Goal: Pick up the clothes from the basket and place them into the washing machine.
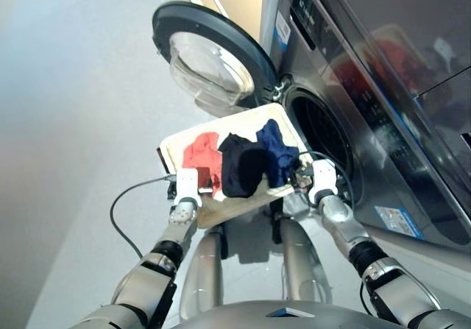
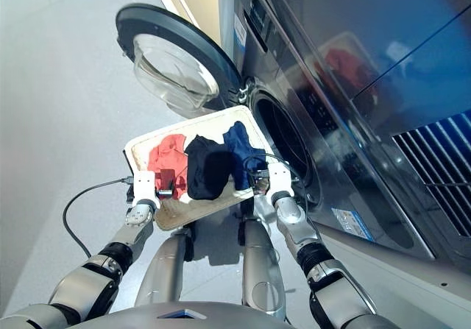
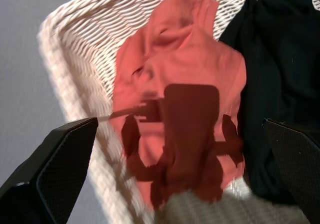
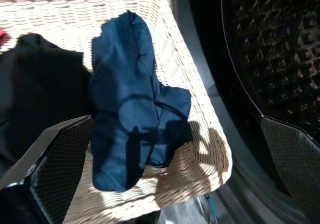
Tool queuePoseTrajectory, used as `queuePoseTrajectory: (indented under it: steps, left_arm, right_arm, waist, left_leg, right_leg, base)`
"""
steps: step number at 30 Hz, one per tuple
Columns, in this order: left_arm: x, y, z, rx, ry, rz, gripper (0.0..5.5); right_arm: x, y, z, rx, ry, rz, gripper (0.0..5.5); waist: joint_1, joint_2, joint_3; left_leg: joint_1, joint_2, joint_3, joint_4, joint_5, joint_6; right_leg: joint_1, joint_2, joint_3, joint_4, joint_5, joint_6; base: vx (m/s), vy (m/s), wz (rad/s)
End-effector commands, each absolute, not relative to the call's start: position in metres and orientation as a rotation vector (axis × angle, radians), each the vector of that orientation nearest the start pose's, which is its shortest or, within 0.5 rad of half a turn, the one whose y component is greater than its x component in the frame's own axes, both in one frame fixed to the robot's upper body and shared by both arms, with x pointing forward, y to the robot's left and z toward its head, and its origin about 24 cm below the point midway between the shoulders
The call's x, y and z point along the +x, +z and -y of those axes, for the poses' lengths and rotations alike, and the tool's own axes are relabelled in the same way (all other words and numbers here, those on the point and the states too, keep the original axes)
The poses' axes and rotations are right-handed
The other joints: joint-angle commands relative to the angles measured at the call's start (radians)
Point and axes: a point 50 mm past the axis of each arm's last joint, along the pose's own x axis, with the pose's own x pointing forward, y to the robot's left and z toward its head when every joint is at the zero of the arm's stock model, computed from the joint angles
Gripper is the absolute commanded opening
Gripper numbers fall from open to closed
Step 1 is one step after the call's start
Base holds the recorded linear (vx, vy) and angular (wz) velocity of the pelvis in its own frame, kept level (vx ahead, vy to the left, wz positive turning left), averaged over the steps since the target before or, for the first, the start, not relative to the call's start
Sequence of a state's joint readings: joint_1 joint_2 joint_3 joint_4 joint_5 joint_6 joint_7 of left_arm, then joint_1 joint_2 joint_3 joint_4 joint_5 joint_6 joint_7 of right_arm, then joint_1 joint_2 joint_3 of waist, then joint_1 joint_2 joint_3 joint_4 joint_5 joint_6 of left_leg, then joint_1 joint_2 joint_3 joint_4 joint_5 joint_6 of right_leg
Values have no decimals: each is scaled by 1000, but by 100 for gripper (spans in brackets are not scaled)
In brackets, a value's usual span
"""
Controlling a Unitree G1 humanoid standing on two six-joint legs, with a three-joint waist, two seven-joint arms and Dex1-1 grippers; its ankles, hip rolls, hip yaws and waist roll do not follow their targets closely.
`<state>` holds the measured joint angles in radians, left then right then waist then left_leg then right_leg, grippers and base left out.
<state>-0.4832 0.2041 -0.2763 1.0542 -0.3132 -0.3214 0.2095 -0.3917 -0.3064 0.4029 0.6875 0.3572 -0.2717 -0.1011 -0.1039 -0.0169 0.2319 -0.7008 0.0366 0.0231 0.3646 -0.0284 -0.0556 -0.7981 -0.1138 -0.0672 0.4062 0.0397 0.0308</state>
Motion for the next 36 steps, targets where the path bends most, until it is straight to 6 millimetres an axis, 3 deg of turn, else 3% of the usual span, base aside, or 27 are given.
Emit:
queuePoseTrajectory:
  steps: [1,6,7,23,24,25,26,36]
  left_arm:
    - [325,-4,-193,137,187,-177,550]
    - [339,16,-214,134,265,-132,550]
    - [340,18,-216,119,280,-131,550]
    - [363,76,-255,90,411,18,550]
    - [365,79,-255,88,412,26,267]
    - [365,80,-255,84,411,30,155]
    - [365,80,-254,80,413,30,0]
    - [360,57,-225,3,300,4,0]
  right_arm:
    - [314,42,127,-137,253,100,550]
    - [323,62,117,-104,284,173,550]
    - [323,66,115,-96,298,185,550]
    - [330,105,89,-6,396,325,550]
    - [330,106,89,-5,397,329,550]
    - [329,106,88,-6,400,330,550]
    - [329,105,88,-8,403,330,550]
    - [326,93,92,-46,415,295,550]
  waist:
    - [-19,3,-28]
    - [-40,-4,-18]
    - [-38,-1,-15]
    - [-65,-25,32]
    - [-67,-26,34]
    - [-68,-25,34]
    - [-70,-25,33]
    - [-58,-7,-9]
  left_leg:
    - [-111,-4,19,54,25,41]
    - [-207,0,29,128,-2,47]
    - [-206,12,27,146,-39,40]
    - [-429,23,26,373,-115,56]
    - [-435,22,27,380,-116,56]
    - [-440,22,27,382,-116,56]
    - [-441,22,27,380,-115,56]
    - [-377,13,21,304,-92,47]
  right_leg:
    - [-29,-4,16,-87,102,64]
    - [-124,12,34,-50,101,62]
    - [-127,21,35,-33,73,66]
    - [-327,55,54,108,63,67]
    - [-331,55,54,109,65,68]
    - [-335,53,52,107,67,68]
    - [-335,53,53,105,68,68]
    - [-283,34,48,55,69,60]
  base:
    - [0,0,0]
    - [9,23,-29]
    - [70,42,-113]
    - [-5,23,-95]
    - [0,0,0]
    - [0,0,0]
    - [0,0,0]
    - [0,0,0]
